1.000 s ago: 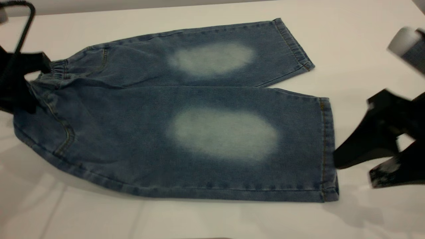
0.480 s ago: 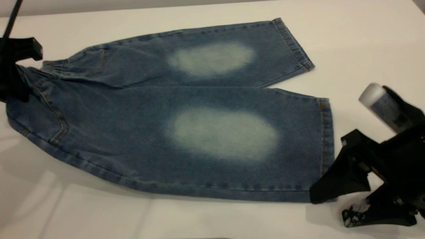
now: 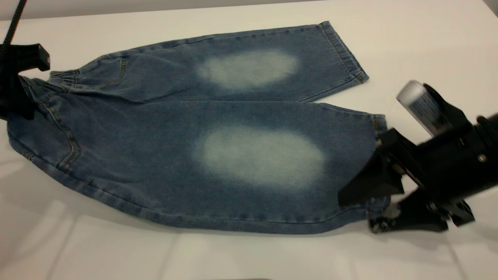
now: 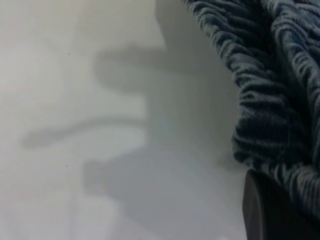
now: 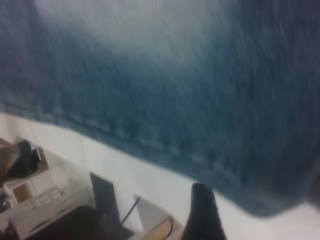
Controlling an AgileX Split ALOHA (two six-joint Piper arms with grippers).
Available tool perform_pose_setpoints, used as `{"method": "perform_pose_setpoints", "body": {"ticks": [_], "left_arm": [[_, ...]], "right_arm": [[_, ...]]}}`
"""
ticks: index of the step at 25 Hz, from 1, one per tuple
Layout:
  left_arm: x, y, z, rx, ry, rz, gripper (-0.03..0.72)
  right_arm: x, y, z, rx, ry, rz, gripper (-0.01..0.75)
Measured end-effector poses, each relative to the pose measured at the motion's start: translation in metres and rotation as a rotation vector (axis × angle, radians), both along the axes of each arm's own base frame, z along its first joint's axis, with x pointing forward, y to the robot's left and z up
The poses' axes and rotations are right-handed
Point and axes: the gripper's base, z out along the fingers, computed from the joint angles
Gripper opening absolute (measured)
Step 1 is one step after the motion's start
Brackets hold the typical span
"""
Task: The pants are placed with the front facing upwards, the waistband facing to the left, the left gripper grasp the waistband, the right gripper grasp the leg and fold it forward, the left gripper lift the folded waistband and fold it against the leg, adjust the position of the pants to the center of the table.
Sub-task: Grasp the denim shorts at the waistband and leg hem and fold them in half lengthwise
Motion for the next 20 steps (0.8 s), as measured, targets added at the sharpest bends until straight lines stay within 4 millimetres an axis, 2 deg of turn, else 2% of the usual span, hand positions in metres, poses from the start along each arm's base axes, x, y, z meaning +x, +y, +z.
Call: {"method": "perform_pose_setpoints", "body": {"ticks": [4,12,17,20], "left_arm": [[0.0,0.0,0.0,0.001,0.005,0.0,0.091],[-0.001,0.0,-0.001,0.003,0.016,0.001,0.091],[-0.003,0.001,0.0,0.006,0.028,0.003,0.091],[-0.006,0.001,0.008,0.008,0.026,0.005,0.091]], "right_arm": [[0.008,-0.001,-0.001,-0.021,-0.018,-0.004,0.358],[0.011,-0.001,-0.002,-0.025,-0.023,-0.004,0.044],[0.011,0.009,0.009,0.129,-0.032,-0.007,0.025],[0.013,0.015,0.024,0.264,-0.05,-0.012,0.025]]}}
